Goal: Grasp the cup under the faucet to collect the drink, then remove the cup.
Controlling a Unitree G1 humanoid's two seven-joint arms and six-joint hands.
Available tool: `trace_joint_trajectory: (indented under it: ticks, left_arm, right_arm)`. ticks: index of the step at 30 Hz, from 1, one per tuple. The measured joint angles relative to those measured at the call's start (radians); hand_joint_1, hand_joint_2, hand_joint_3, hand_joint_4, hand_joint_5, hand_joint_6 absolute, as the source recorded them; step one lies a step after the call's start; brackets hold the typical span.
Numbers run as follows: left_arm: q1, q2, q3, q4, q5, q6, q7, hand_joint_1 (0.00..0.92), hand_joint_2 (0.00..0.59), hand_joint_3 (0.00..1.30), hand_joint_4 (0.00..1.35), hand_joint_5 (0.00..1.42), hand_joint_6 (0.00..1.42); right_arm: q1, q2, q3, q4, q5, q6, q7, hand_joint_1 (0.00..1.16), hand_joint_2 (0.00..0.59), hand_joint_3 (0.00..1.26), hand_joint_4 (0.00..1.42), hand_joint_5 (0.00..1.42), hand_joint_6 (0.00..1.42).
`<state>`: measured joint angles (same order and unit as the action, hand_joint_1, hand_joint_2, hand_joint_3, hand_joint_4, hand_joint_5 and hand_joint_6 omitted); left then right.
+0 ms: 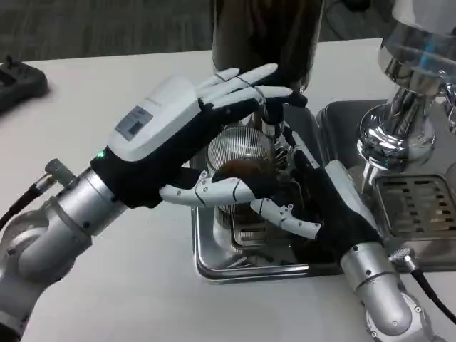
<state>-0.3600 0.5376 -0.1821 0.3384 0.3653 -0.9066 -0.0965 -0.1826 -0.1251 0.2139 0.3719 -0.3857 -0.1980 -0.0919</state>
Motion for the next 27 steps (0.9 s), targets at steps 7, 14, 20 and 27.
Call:
trace_joint_trajectory:
  ticks: [7,14,20,27]
  left_arm:
    - [0.135,-0.006,0.154,-0.071,-0.071,-0.004,0.059,0.0,0.165,0.12,0.0,0.12,0.0]
    - [0.296,-0.009,0.301,-0.075,-0.152,0.05,0.09,0.0,0.17,0.1,0.0,0.1,0.0]
    - [0.411,-0.023,0.364,-0.056,-0.14,0.106,0.128,0.0,0.171,0.08,0.0,0.07,0.0]
    - [0.456,-0.029,0.36,0.032,-0.041,0.171,0.174,0.0,0.179,0.06,0.0,0.02,0.0]
  right_arm:
    - [0.026,-0.003,-0.004,-0.025,0.0,0.0,-0.007,0.55,0.198,0.0,0.0,0.0,0.0]
    - [0.033,0.0,0.001,-0.032,0.0,-0.001,-0.009,0.55,0.198,0.0,0.0,0.0,0.0]
    - [0.032,0.0,0.005,-0.039,0.0,0.0,-0.005,0.55,0.198,0.0,0.0,0.0,0.0]
    - [0.02,0.006,0.008,-0.044,-0.008,0.03,-0.004,0.55,0.198,0.0,0.0,0.0,0.0]
